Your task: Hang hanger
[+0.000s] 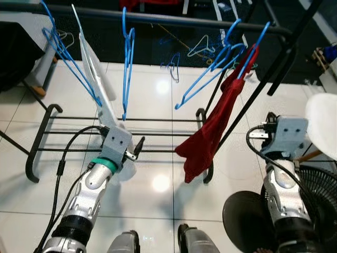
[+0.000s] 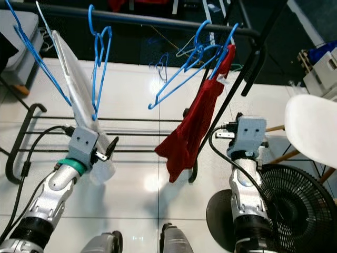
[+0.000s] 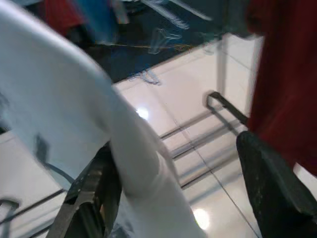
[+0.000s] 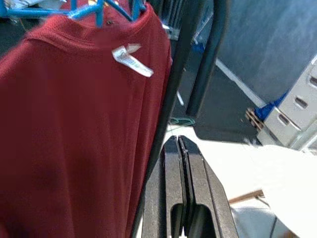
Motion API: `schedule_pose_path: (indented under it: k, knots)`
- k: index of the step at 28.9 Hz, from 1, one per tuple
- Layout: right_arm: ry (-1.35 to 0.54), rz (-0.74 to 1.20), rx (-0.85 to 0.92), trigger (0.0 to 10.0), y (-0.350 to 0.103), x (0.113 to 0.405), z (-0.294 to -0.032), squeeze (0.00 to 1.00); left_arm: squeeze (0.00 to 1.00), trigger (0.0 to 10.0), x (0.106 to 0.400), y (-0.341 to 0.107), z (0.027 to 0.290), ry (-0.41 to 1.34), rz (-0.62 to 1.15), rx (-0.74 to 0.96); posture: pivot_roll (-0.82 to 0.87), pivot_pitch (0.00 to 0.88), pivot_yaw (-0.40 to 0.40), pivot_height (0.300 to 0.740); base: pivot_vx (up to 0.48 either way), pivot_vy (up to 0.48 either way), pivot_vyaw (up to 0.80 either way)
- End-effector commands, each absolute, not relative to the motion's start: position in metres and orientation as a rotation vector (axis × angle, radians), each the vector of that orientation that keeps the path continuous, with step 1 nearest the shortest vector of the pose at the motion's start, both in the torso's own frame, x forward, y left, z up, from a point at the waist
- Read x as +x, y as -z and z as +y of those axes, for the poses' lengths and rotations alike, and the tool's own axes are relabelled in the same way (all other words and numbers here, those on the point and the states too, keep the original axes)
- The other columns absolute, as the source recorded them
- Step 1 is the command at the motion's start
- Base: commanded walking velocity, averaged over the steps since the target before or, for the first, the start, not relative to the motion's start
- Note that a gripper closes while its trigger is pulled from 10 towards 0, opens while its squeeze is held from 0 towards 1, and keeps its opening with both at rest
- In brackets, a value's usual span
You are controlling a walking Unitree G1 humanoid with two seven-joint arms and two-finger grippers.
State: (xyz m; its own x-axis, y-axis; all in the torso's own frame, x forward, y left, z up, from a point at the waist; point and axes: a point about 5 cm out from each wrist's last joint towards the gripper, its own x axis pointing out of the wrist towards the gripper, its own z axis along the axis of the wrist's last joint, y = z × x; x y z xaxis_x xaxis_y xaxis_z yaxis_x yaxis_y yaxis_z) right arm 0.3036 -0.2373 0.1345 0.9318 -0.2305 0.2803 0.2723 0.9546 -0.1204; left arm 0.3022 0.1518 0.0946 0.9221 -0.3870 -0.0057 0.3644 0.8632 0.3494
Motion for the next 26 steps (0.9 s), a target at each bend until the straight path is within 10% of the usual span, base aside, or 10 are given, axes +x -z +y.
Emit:
schedule_pose_path:
  k: [1, 7, 8, 25, 26]
  knots:
    - [0.283, -0.297, -0.151, 10.0, -0.144, 0.303, -0.241, 0.00, 0.00, 10.0, 0.301, -0.100, 0.144, 0.444, -0.081, 0.368, -0.08, 0.114, 0.004, 0.733, 0.000, 0.000, 0.00]
    - [0.146, -0.441, 0.022, 10.0, -0.194, 0.317, -0.207, 0.00, 0.00, 10.0, 0.284, -0.150, 0.115, 0.741, -0.217, 0.391, -0.07, 0.118, 0.024, 0.733, 0.000, 0.000, 0.00]
    - [0.124, -0.468, 0.048, 10.0, -0.204, 0.322, -0.200, 1.00, 0.00, 10.0, 0.282, -0.146, 0.112, 0.746, -0.203, 0.398, -0.06, 0.120, 0.029, 0.733, 0.000, 0.000, 0.00]
    - [0.215, -0.175, 0.208, 10.0, -0.220, 0.384, -0.180, 0.96, 0.00, 10.0, 0.271, -0.138, 0.097, 0.776, -0.126, 0.390, -0.05, 0.146, 0.019, 0.733, 0.000, 0.000, 0.00]
    - [0.240, -0.130, 0.197, 10.0, -0.216, 0.387, -0.183, 0.00, 0.00, 10.0, 0.270, -0.138, 0.096, 0.778, -0.118, 0.388, -0.05, 0.148, 0.013, 0.733, 0.000, 0.000, 0.00]
